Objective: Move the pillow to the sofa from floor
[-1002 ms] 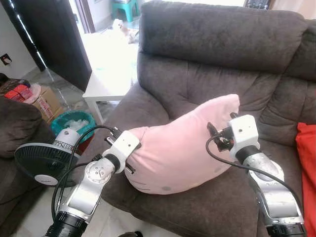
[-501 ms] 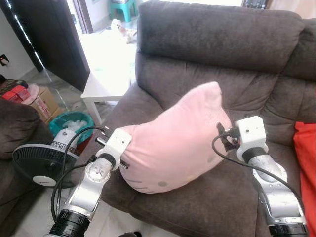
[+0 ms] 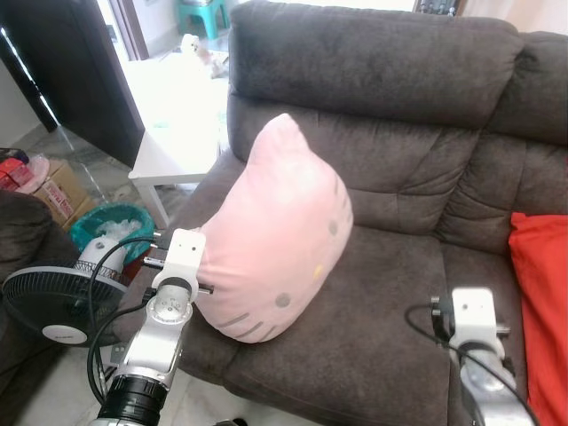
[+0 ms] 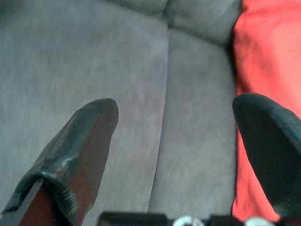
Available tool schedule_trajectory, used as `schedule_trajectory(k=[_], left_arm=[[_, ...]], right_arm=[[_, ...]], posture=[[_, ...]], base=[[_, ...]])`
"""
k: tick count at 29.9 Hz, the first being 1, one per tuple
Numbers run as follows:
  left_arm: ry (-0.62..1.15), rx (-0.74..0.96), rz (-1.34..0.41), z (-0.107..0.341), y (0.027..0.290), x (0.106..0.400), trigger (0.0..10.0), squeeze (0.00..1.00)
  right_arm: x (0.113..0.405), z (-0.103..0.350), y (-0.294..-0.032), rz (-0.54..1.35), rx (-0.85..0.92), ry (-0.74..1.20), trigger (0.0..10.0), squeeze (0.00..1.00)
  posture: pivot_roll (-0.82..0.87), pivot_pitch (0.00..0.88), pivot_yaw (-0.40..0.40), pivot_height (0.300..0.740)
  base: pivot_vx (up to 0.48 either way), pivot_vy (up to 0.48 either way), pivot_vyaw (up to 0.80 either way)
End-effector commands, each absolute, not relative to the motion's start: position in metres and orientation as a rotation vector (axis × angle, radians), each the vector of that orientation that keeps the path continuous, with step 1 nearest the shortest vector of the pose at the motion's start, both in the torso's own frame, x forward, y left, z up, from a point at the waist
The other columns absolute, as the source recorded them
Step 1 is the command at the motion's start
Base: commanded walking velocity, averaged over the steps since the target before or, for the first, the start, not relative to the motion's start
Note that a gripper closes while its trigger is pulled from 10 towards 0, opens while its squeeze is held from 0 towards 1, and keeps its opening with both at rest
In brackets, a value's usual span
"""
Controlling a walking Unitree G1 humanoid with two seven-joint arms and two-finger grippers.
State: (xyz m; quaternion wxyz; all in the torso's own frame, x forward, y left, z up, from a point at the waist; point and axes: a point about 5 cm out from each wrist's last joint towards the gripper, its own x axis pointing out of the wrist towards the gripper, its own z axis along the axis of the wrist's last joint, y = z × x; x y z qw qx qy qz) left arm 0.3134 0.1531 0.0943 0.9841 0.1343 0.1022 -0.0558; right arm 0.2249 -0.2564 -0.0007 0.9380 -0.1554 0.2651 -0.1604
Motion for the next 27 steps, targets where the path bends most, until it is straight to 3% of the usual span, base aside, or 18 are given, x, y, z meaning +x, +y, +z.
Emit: schedule_trajectory(k=[1, 9, 17, 27], left_arm=[[0.206, 0.292, -0.275, 0.089, 0.136, 0.309, 10.0, 0.00], [0.184, 0.321, -0.296, 0.088, 0.130, 0.311, 10.0, 0.00], [0.106, 0.304, -0.232, 0.096, 0.144, 0.314, 10.0, 0.00], [0.057, 0.319, -0.221, 0.095, 0.147, 0.307, 10.0, 0.00]], right_arm=[[0.211, -0.020, -0.250, -0.319, -0.318, 0.606, 10.0, 0.00], [0.167, -0.064, -0.246, -0.385, -0.261, 0.819, 10.0, 0.00], [0.138, -0.083, -0.242, -0.440, -0.092, 0.859, 10.0, 0.00], [0.089, -0.102, -0.232, -0.392, -0.033, 0.977, 10.0, 0.00]], posture=[[0.11, 0.070, -0.006, 0.740], [0.09, 0.069, -0.009, 0.740], [0.09, 0.064, -0.012, 0.740], [0.09, 0.066, -0.010, 0.740]], base=[[0.000, 0.000, 0.00], [0.000, 0.000, 0.00], [0.000, 0.000, 0.00], [0.000, 0.000, 0.00]])
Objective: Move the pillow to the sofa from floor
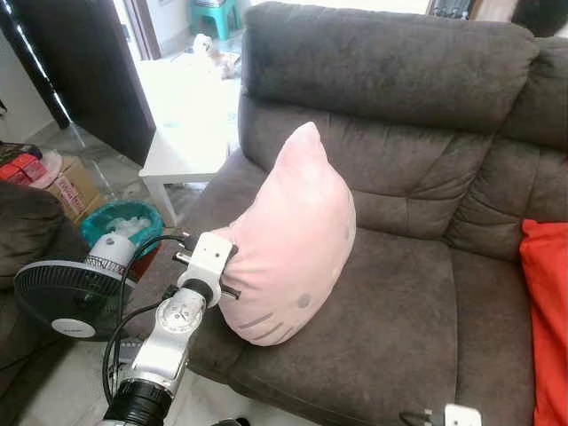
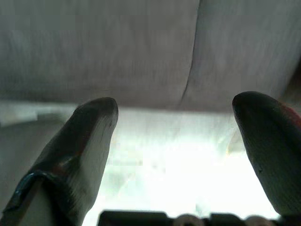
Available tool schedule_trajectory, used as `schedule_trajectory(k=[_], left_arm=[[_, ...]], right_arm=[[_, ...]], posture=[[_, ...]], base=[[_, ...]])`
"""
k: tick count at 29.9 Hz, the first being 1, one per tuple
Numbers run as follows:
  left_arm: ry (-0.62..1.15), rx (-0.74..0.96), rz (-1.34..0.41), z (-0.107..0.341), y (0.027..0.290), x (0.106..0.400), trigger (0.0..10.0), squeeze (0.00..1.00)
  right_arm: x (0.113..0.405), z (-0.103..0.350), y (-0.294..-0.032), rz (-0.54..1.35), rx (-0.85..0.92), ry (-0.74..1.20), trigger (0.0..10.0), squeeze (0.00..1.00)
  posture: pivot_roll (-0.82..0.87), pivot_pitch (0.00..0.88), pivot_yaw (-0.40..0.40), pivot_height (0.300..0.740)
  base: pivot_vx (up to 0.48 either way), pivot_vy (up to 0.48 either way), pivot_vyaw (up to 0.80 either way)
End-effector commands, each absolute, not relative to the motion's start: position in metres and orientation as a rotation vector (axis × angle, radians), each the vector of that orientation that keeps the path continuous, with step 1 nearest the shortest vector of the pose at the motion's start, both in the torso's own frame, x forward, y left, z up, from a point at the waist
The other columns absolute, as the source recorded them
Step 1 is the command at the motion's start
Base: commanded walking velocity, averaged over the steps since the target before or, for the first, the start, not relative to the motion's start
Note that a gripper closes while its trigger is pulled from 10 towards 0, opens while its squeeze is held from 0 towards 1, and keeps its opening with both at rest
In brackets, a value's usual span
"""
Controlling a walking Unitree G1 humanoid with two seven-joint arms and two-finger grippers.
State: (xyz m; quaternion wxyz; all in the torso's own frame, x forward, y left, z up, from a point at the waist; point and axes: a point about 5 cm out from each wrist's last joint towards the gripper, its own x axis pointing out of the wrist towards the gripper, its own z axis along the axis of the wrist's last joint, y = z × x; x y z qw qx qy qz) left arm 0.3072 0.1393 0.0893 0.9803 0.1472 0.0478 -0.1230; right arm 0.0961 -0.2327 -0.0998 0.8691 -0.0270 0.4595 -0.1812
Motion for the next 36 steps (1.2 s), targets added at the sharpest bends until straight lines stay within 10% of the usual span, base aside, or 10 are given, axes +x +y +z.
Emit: schedule_trajectory(k=[1, 16, 18, 36], left_arm=[[0.057, 0.319, -0.217, 0.094, 0.148, 0.305, 10.0, 0.00], [0.061, 0.224, -0.169, 0.089, 0.151, 0.306, 10.0, 0.00], [0.058, 0.224, -0.174, 0.089, 0.150, 0.306, 10.0, 1.00], [-0.058, 0.244, -0.182, 0.109, 0.144, 0.305, 10.0, 1.00]], right_arm=[[0.084, -0.104, -0.229, -0.384, -0.020, 0.989, 10.0, 0.00], [0.083, -0.108, -0.212, -0.334, 0.028, 0.988, 10.0, 0.00], [0.082, -0.108, -0.212, -0.333, 0.028, 0.987, 10.0, 0.00], [0.079, -0.109, -0.211, -0.322, 0.027, 1.002, 10.0, 0.00]], posture=[[0.09, 0.068, -0.009, 0.740], [0.09, 0.061, -0.001, 0.740], [0.09, 0.059, -0.001, 0.740], [0.09, 0.043, -0.001, 0.740]], base=[[0.000, 0.000, 0.00], [0.000, 0.000, 0.00], [0.000, 0.000, 0.00], [0.000, 0.000, 0.00]])
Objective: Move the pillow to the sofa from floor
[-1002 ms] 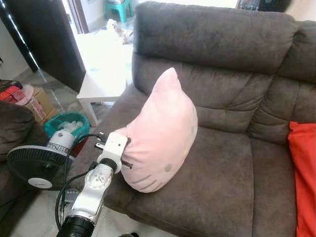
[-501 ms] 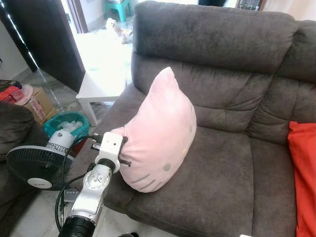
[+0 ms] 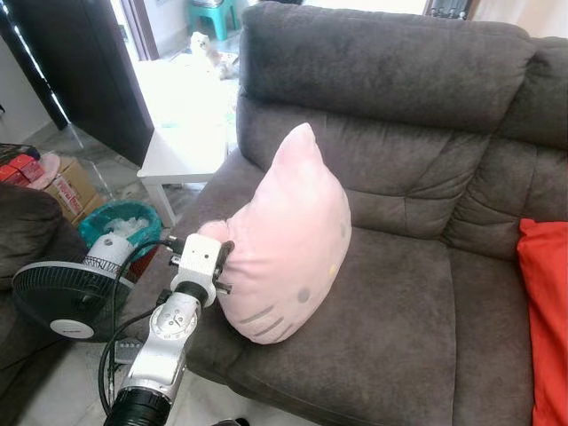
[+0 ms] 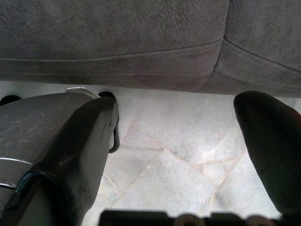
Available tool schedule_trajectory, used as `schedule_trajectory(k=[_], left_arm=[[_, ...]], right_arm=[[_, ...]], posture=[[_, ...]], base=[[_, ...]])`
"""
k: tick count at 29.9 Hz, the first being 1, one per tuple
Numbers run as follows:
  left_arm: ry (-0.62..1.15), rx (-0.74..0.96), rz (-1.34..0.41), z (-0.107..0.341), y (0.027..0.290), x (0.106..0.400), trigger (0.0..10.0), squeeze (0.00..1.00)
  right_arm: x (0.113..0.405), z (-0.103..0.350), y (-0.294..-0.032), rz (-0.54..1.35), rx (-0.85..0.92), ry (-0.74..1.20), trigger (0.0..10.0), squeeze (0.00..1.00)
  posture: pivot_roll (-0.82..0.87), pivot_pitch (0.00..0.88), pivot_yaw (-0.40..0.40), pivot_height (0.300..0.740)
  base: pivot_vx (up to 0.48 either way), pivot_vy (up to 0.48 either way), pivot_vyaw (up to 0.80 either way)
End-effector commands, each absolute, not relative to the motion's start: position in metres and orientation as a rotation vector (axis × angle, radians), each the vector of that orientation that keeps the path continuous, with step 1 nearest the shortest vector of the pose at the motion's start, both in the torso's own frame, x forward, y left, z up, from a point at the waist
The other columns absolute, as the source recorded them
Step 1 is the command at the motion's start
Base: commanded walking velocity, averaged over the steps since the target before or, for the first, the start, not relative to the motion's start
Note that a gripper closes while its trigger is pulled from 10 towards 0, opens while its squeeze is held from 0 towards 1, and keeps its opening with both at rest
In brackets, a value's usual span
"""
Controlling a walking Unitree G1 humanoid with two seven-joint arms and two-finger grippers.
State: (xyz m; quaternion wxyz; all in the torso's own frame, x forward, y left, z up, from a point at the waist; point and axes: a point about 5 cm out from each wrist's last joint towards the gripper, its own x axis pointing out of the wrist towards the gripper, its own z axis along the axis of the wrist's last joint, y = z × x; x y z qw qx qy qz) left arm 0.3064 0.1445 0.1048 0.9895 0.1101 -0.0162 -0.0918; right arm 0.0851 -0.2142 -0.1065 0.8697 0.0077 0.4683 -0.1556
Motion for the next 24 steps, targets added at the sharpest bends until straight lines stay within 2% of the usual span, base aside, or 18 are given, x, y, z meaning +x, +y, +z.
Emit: schedule_trajectory(k=[1, 11, 14, 16, 17, 20, 24], left_arm=[[-0.068, 0.246, -0.181, 0.112, 0.144, 0.304, 10.0, 1.00], [-0.150, 0.294, -0.218, 0.125, 0.136, 0.288, 10.0, 1.00], [-0.147, 0.344, -0.232, 0.122, 0.136, 0.286, 10.0, 1.00], [-0.152, 0.468, -0.288, 0.115, 0.136, 0.283, 10.0, 1.00], [-0.151, 0.528, -0.321, 0.110, 0.139, 0.280, 10.0, 0.00], [-0.153, 0.466, -0.275, 0.113, 0.144, 0.279, 10.0, 0.00], [-0.217, 0.487, -0.236, 0.122, 0.143, 0.274, 10.0, 0.00]], right_arm=[[0.079, -0.109, -0.212, -0.321, 0.026, 1.001, 10.0, 0.00], [0.080, -0.109, -0.212, -0.319, 0.027, 1.002, 10.0, 0.00], [0.080, -0.108, -0.212, -0.319, 0.028, 1.002, 10.0, 0.00], [0.081, -0.108, -0.212, -0.321, 0.029, 1.001, 10.0, 0.00], [0.081, -0.108, -0.212, -0.323, 0.029, 0.999, 10.0, 0.00], [0.081, -0.108, -0.212, -0.326, 0.030, 0.998, 10.0, 0.00], [0.082, -0.108, -0.213, -0.330, 0.032, 0.995, 10.0, 0.00]], posture=[[0.09, 0.043, -0.001, 0.740], [0.10, 0.043, -0.001, 0.740], [0.10, 0.046, -0.001, 0.740], [0.10, 0.047, 0.000, 0.740], [0.09, 0.048, 0.000, 0.740], [0.10, 0.051, 0.001, 0.740], [0.10, 0.055, 0.002, 0.740]], base=[[0.000, 0.000, 0.00], [0.000, 0.000, 0.00], [0.000, 0.000, 0.00], [0.000, 0.000, 0.00], [0.000, 0.000, 0.00], [0.000, 0.000, 0.00], [0.000, 0.000, 0.00]])
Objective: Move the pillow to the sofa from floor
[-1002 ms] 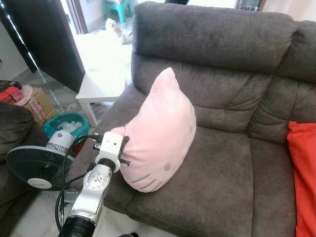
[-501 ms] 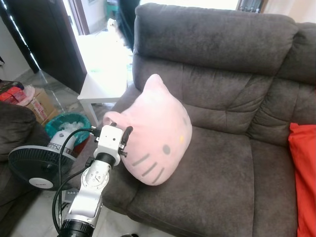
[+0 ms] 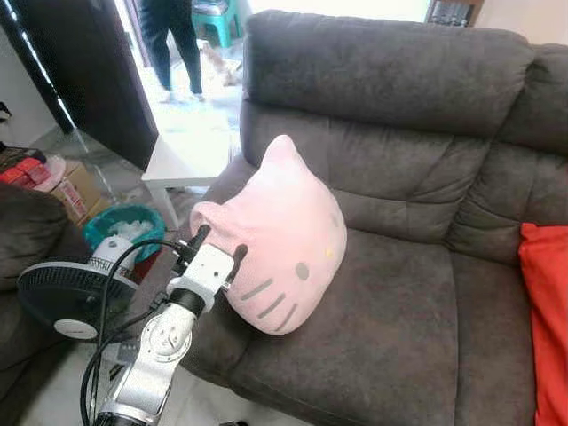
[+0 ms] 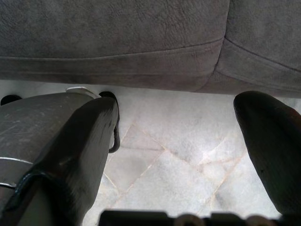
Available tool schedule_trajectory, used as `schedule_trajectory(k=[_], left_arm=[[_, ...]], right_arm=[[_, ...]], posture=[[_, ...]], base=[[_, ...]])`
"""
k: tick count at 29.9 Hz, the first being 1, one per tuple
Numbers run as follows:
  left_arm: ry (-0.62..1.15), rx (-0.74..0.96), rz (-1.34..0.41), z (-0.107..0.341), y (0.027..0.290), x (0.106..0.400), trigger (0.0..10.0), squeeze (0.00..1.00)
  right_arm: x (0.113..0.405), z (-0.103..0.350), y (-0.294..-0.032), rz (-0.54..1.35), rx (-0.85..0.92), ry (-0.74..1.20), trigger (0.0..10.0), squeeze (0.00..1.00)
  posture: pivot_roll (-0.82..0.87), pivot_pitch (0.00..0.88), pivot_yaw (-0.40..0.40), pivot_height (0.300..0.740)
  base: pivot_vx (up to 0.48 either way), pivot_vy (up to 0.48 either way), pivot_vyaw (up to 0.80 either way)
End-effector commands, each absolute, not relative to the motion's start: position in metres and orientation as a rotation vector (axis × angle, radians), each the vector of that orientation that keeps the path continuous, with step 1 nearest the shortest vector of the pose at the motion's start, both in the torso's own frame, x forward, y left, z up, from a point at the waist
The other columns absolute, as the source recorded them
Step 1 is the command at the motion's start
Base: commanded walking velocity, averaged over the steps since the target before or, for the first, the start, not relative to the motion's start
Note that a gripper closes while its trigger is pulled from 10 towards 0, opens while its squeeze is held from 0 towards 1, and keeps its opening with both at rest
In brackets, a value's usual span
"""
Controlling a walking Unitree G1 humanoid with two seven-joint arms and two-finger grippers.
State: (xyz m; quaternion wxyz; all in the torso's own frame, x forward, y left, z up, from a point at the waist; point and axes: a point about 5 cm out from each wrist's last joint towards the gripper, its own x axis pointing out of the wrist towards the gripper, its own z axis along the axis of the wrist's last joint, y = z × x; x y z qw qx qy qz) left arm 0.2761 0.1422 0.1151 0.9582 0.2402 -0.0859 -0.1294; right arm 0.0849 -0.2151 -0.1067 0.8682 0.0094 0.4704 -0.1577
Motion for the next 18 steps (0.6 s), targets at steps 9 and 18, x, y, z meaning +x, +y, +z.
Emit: schedule_trajectory(k=[9, 18], left_arm=[[-0.192, 0.392, -0.035, 0.115, 0.153, 0.271, 10.0, 0.00], [-0.157, 0.383, -0.034, 0.107, 0.154, 0.271, 10.0, 0.00]], right_arm=[[0.088, -0.107, -0.213, -0.318, 0.032, 0.980, 10.0, 0.00], [0.088, -0.106, -0.215, -0.318, 0.030, 0.974, 10.0, 0.00]], posture=[[0.10, 0.061, -0.008, 0.740], [0.09, 0.063, -0.009, 0.740]], base=[[0.000, 0.000, 0.00], [-0.070, 0.000, 0.00]])
